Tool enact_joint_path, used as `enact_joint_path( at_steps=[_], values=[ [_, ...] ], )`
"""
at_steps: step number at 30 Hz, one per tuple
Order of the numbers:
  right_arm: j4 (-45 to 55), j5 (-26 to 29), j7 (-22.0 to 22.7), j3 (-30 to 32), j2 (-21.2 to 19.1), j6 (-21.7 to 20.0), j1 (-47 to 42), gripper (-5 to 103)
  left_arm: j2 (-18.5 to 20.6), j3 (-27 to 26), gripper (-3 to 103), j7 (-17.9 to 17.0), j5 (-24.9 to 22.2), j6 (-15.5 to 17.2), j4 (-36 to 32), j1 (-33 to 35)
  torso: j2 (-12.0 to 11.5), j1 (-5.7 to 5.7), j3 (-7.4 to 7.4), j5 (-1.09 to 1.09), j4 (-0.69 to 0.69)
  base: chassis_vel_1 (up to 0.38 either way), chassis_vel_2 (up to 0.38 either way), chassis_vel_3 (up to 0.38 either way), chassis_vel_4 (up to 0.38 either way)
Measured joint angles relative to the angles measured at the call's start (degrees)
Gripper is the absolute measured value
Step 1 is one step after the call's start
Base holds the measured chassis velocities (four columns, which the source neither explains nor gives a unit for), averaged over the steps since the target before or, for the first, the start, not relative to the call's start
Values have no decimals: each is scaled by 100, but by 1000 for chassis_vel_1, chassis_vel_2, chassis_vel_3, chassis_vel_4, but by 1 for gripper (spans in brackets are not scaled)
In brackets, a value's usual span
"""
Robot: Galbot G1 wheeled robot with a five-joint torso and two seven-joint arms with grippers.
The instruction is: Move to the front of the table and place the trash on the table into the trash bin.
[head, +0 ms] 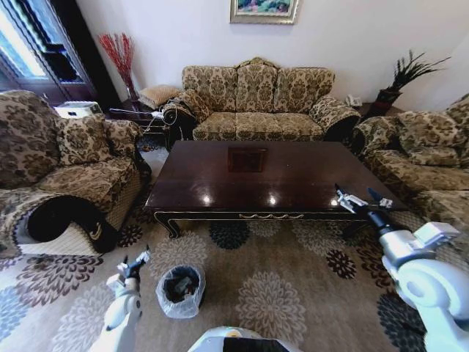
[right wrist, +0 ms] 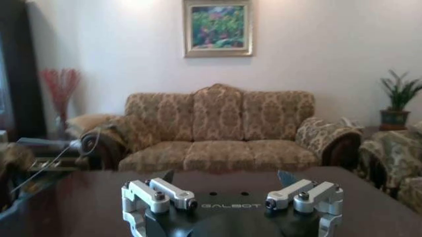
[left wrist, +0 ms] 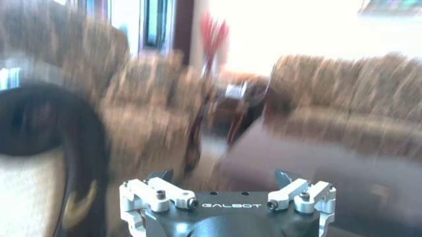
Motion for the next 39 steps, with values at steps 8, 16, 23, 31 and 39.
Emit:
enact_joint_path(
  at_steps=[8, 16, 23, 31, 39],
  values=[
    [-16, -286, -94, -449, -42, 0, 40, 100, -954, 130, 100, -132, 655, 279, -1863, 791, 0, 0, 0, 0, 1, 0, 0, 0, 0],
    [-74, -353, 89, -1052, -236, -68, 400, 100, -993, 230, 100, -155, 979, 92, -1899, 872, 0, 0, 0, -2, 1, 60, -51, -53, 54],
    [-233, -647, 114, -1237, -95, 39, 421, 100, -982, 238, 100, -155, 978, 163, -2001, 853, 0, -2, 0, -1, -1, 24, -21, -26, 17],
    [-198, -765, -2, -1122, 78, 49, 290, 100, -972, 257, 100, -161, 893, 360, -2319, 861, 0, 2, 1, -3, 0, 0, 0, 0, 0],
    [-178, -789, -83, -1015, 182, 62, 197, 100, -970, 327, 100, -225, 932, 439, -2490, 838, 0, 1, 1, -2, 0, 9, -11, -16, 11]
  ],
)
